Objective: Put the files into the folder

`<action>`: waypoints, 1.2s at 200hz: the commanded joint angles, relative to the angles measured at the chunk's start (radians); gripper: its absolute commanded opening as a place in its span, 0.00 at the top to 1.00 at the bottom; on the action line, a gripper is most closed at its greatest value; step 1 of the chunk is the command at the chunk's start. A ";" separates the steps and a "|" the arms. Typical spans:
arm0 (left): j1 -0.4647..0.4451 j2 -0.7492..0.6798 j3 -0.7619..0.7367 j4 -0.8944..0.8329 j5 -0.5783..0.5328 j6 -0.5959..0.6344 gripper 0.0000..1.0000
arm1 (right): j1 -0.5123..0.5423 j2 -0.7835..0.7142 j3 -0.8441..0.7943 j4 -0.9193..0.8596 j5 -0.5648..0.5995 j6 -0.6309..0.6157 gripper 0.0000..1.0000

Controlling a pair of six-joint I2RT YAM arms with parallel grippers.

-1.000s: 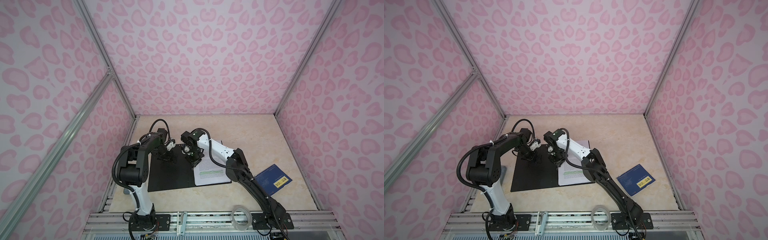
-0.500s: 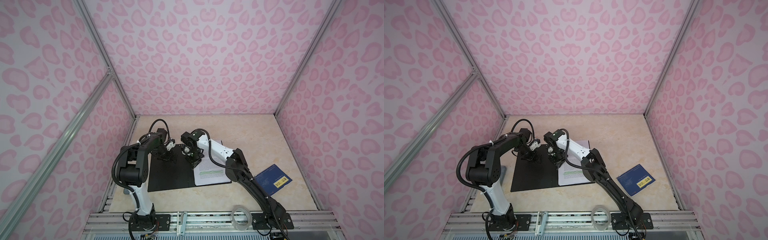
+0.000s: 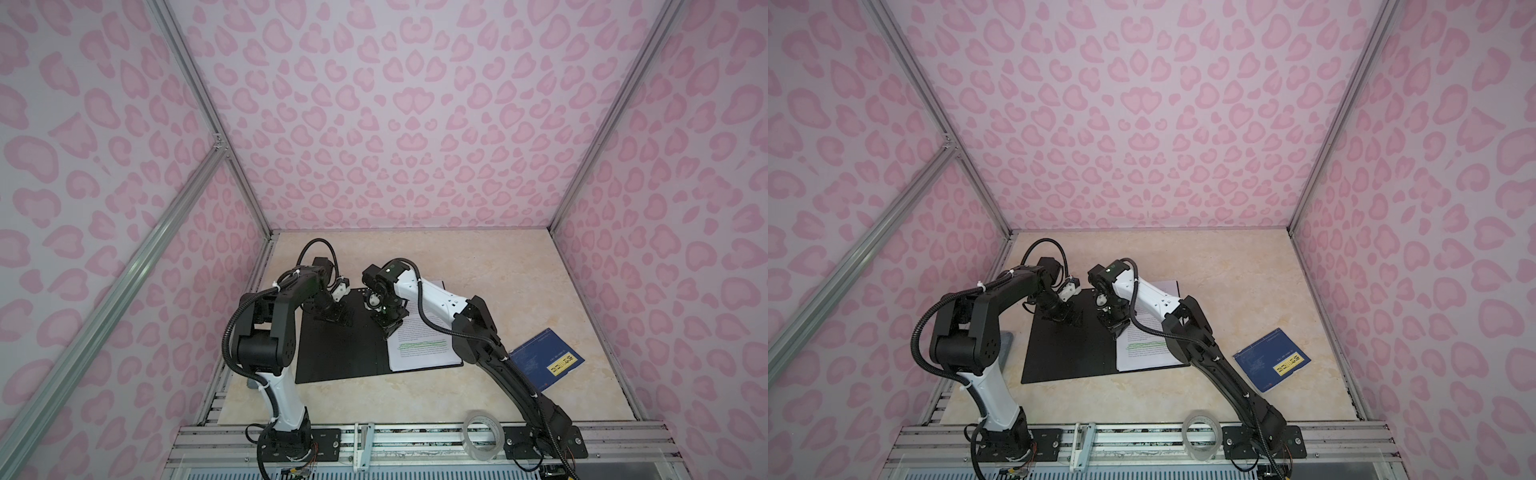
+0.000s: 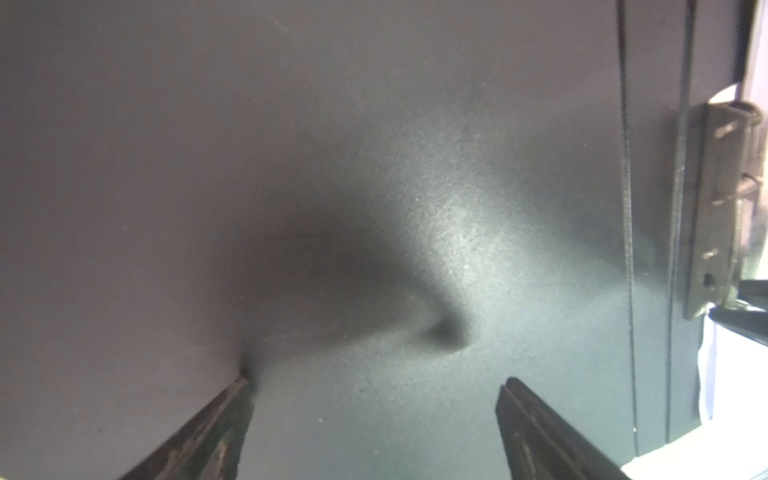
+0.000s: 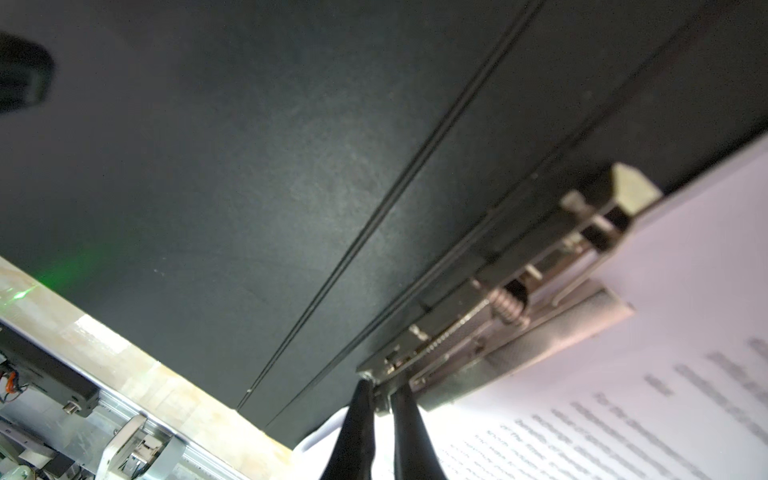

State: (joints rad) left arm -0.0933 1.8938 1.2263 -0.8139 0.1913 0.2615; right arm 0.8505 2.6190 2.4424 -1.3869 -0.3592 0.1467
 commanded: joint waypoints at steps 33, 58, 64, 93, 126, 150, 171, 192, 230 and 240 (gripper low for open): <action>0.007 0.026 -0.025 0.000 -0.020 0.001 0.05 | 0.004 -0.002 -0.049 0.031 0.045 0.016 0.87; 0.006 0.026 -0.025 -0.001 -0.020 0.001 0.05 | 0.004 -0.002 -0.049 0.041 0.031 0.023 0.87; 0.006 0.026 -0.025 0.000 -0.021 0.000 0.05 | 0.005 -0.002 -0.049 0.044 0.031 0.028 0.87; 0.006 0.026 -0.031 0.001 -0.013 -0.002 0.05 | 0.012 -0.011 -0.061 0.056 0.041 0.046 0.86; 0.008 0.026 -0.036 0.005 -0.014 -0.001 0.05 | 0.014 -0.035 -0.095 0.084 0.052 0.069 0.85; 0.007 0.021 -0.037 0.004 -0.010 -0.001 0.05 | 0.013 -0.057 -0.116 0.104 0.052 0.079 0.85; 0.007 0.019 -0.037 0.005 -0.008 -0.001 0.06 | 0.014 -0.060 -0.111 0.109 0.042 0.080 0.85; 0.007 0.016 -0.039 0.005 -0.006 -0.004 0.06 | 0.012 -0.056 -0.108 0.110 0.034 0.076 0.86; 0.007 0.015 -0.040 0.003 -0.007 -0.001 0.06 | 0.010 -0.048 -0.108 0.112 0.033 0.077 0.87; 0.007 0.017 -0.039 0.001 -0.009 -0.001 0.06 | 0.010 -0.048 -0.108 0.112 0.037 0.079 0.87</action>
State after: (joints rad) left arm -0.0906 1.8828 1.2106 -0.7986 0.1970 0.2611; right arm 0.8608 2.5496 2.3394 -1.2957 -0.3538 0.2226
